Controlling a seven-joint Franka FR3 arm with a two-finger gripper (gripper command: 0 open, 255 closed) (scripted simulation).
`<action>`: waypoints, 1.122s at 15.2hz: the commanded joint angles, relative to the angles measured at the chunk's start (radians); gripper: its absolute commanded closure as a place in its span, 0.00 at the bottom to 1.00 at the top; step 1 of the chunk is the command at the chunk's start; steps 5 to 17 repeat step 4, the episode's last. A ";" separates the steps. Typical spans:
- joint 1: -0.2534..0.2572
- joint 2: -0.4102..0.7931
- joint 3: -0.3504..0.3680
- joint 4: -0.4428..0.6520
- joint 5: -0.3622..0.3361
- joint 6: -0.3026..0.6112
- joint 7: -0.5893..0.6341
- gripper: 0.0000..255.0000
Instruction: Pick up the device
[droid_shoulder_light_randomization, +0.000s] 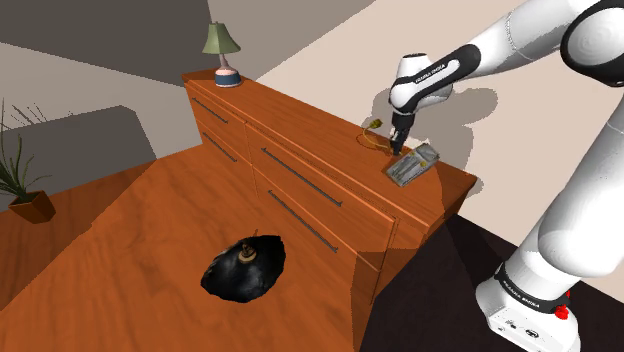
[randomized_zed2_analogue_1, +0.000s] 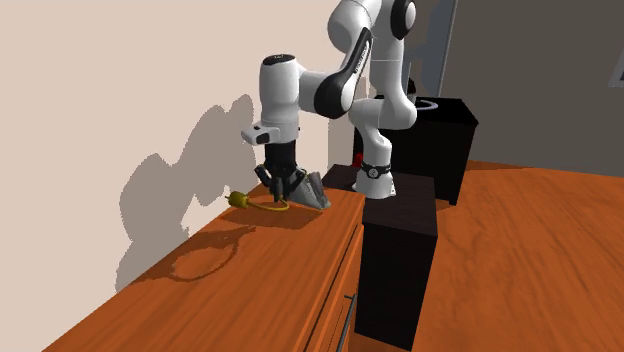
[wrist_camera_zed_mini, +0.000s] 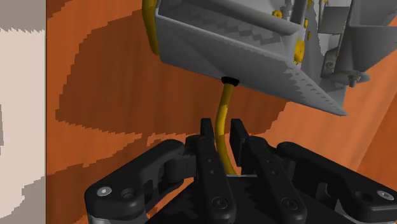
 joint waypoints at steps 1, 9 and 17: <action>0.001 -0.017 0.000 0.012 -0.005 -0.028 0.003 1.00; 0.001 -0.025 0.000 0.019 -0.008 -0.043 0.004 1.00; 0.001 -0.025 0.000 0.019 -0.008 -0.043 0.004 1.00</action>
